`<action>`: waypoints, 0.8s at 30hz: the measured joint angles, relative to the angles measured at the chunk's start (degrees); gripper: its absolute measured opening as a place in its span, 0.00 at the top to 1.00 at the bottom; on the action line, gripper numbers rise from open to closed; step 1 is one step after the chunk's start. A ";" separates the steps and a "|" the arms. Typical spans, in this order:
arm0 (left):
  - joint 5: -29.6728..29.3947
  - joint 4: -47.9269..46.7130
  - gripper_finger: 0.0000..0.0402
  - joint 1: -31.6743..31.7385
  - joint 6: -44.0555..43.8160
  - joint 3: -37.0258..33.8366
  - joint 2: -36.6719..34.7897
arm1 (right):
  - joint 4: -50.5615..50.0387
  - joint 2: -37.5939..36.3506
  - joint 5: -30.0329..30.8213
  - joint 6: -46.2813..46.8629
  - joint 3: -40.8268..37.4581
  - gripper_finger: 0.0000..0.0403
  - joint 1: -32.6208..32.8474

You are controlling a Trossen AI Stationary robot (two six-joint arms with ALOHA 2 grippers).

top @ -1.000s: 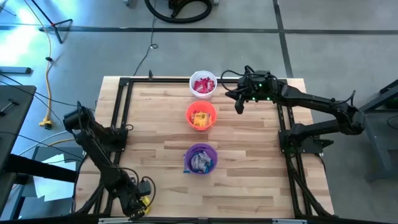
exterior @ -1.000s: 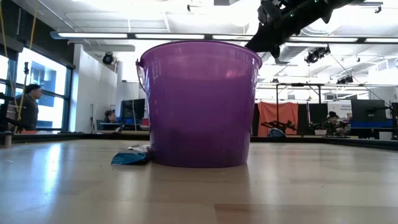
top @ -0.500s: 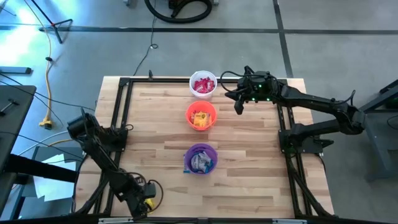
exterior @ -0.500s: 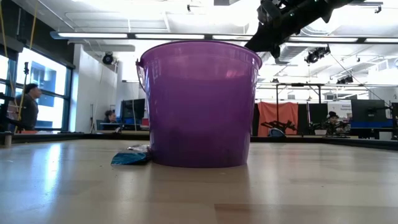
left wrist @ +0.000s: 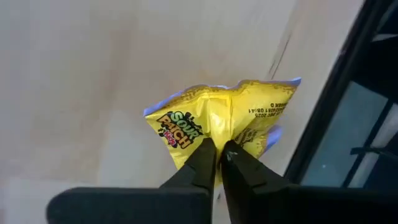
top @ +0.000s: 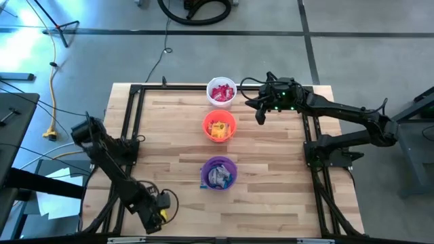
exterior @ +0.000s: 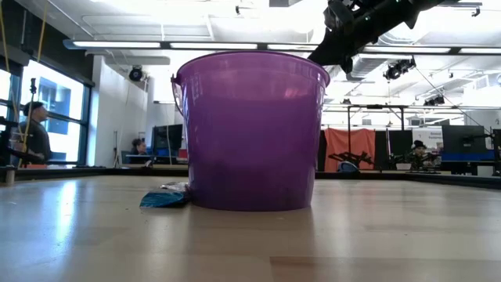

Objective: Sort candy
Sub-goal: Put the yellow candy into the orange bucket

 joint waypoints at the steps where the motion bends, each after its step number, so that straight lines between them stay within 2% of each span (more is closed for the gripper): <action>1: -0.40 -1.16 0.99 0.60 0.38 0.05 -1.19 | 0.00 0.00 0.20 -0.04 0.00 1.00 0.00; 7: -4.73 -11.45 1.00 7.33 5.09 0.08 -9.82 | 0.04 0.00 1.82 -0.42 0.01 1.00 0.00; 14: -9.58 -16.24 1.00 21.18 16.90 0.08 -20.23 | 0.09 0.00 1.80 -0.56 0.00 1.00 -0.01; 19: -11.87 -12.37 1.00 34.94 26.32 0.14 -24.45 | 0.17 0.00 1.80 -0.56 0.00 1.00 -0.07; 24: -10.43 0.51 1.00 48.77 34.98 0.18 -24.54 | 0.20 0.00 2.04 -0.53 0.00 1.00 -0.07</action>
